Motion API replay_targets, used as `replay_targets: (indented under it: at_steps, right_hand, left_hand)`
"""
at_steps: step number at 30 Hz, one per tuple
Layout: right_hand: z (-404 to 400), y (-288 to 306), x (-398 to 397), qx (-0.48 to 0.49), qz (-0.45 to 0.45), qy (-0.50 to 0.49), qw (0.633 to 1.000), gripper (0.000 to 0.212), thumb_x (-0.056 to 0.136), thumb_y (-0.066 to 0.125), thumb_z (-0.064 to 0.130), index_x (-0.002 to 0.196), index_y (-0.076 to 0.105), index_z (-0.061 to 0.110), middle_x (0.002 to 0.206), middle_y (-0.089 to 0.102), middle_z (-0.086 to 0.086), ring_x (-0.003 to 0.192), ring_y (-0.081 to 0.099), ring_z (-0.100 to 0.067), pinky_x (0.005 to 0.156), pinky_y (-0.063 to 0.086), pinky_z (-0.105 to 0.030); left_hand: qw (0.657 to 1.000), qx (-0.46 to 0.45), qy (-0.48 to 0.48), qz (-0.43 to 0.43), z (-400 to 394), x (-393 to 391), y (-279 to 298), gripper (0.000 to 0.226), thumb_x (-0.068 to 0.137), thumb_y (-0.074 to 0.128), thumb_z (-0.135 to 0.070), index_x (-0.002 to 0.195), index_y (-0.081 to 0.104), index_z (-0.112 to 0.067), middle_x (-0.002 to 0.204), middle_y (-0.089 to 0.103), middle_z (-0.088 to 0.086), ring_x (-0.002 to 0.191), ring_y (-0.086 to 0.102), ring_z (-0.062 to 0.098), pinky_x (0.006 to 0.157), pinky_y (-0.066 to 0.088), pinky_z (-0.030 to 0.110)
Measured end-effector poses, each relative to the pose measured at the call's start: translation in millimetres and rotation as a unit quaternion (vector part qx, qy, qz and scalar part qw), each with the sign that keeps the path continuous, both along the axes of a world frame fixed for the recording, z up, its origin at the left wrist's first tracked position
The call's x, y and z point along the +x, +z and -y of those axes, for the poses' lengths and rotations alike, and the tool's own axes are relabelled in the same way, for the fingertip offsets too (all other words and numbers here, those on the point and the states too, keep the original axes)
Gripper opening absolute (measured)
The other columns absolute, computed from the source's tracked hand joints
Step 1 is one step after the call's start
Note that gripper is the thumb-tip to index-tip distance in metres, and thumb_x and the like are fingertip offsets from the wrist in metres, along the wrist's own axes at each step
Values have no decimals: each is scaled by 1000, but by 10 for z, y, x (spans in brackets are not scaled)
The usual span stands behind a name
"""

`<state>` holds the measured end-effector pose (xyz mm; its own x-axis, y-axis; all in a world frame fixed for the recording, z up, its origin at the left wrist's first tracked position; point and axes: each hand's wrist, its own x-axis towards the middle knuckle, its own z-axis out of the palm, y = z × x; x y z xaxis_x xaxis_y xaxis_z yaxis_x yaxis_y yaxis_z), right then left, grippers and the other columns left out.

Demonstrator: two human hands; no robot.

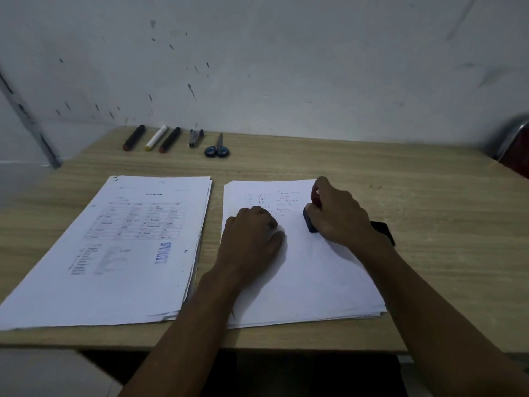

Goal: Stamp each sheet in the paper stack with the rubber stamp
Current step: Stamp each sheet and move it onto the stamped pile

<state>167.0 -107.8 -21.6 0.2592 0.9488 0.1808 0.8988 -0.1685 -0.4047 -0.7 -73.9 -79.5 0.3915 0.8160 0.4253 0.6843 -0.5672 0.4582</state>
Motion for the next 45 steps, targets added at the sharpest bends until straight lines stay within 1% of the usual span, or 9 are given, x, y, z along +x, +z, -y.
replay_targets:
  at_steps: [5,10,12,16,21,25,29,35,45]
  right_hand:
    - [-52,52,46,-61,27,-11,998,14,89,51,27,95,41,20,89,57,-3,78,55,-25,67,41,-34]
    - [-116,197,48,-55,31,-31,998,54,81,62,59,120,46,25,113,56,-1,104,56,-28,81,43,-37]
    - [-169,221,6,-35,44,-49,997,54,82,60,60,120,49,24,113,57,-1,104,56,-28,78,39,-35]
    - [-275,174,-95,-46,70,-82,993,33,88,54,48,98,55,17,98,54,-4,83,52,-27,73,37,-32]
    - [-270,110,-157,-39,83,-90,992,10,92,47,20,85,44,13,83,40,-2,81,48,-28,72,35,-34]
    - [-265,105,-175,-51,115,-83,989,7,90,48,14,84,47,13,75,37,0,72,45,-24,68,33,-32]
    - [-266,128,-166,-59,133,-84,986,17,86,50,7,71,43,12,71,39,-1,57,37,-18,63,32,-31]
    - [-286,200,-182,-104,138,-67,983,18,82,50,8,70,39,16,74,38,-1,63,40,-21,69,34,-33]
    - [-289,160,-176,-91,145,-65,983,14,76,51,6,67,44,14,71,43,-3,56,39,-19,60,30,-29]
  left_hand:
    - [1000,0,5,9,14,9,-2,14,79,60,-30,76,67,-18,88,65,-5,87,58,21,76,47,40]
    - [1000,-1,1,9,25,11,3,14,79,62,-31,83,69,-20,93,66,-5,91,58,20,79,47,41]
    - [1000,-7,2,12,22,11,13,14,79,61,-32,84,69,-21,94,66,-6,92,58,19,80,47,41]
    - [1000,-9,-3,22,35,6,21,13,80,62,-32,84,68,-21,93,67,-6,91,59,19,80,47,41]
    - [1000,-5,-7,7,17,-13,33,14,83,61,-31,86,68,-19,95,66,-3,93,59,22,80,47,41]
    - [1000,2,6,12,40,-4,36,12,82,62,-29,78,67,-19,89,66,-3,88,59,22,77,48,42]
    - [1000,-3,-5,6,11,-10,46,16,84,62,-30,90,69,-17,99,67,-1,95,59,23,82,47,42]
    - [1000,-4,-7,0,5,-19,19,19,82,61,-31,91,70,-17,100,67,-1,95,59,25,82,47,43]
    - [1000,-10,-4,9,-14,-17,-18,15,82,62,-31,89,68,-20,99,66,-3,95,58,23,82,46,41]
